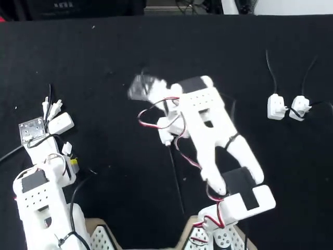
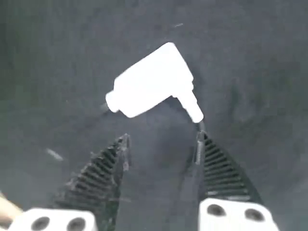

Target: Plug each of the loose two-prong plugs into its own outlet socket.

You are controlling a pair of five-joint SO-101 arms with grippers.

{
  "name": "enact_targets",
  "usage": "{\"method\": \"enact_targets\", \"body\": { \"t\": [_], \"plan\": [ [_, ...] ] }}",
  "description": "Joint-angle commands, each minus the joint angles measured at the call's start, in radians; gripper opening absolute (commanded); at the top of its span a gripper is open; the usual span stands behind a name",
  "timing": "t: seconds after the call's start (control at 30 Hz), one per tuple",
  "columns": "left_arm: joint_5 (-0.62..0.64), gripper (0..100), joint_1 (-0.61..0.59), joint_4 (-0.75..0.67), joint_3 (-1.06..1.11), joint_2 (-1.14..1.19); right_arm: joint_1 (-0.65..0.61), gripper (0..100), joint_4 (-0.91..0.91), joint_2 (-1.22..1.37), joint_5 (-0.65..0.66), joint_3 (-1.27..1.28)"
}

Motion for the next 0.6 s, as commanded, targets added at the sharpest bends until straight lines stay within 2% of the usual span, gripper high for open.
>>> {"method": "enact_targets", "body": {
  "t": [0.0, 0.3, 0.57],
  "plan": [
    [0.008, 24, -0.01, -0.014, -0.048, -0.014, 0.051, 20.1, -0.146, -0.058, 0.448, 0.054],
    [0.008, 24, -0.01, -0.014, -0.048, -0.014, -0.008, 20.1, -0.413, -0.056, 0.459, 0.222],
    [0.008, 24, -0.01, -0.014, -0.048, -0.014, -0.103, 20.1, -0.508, -0.056, 0.454, 0.282]
  ]
}}
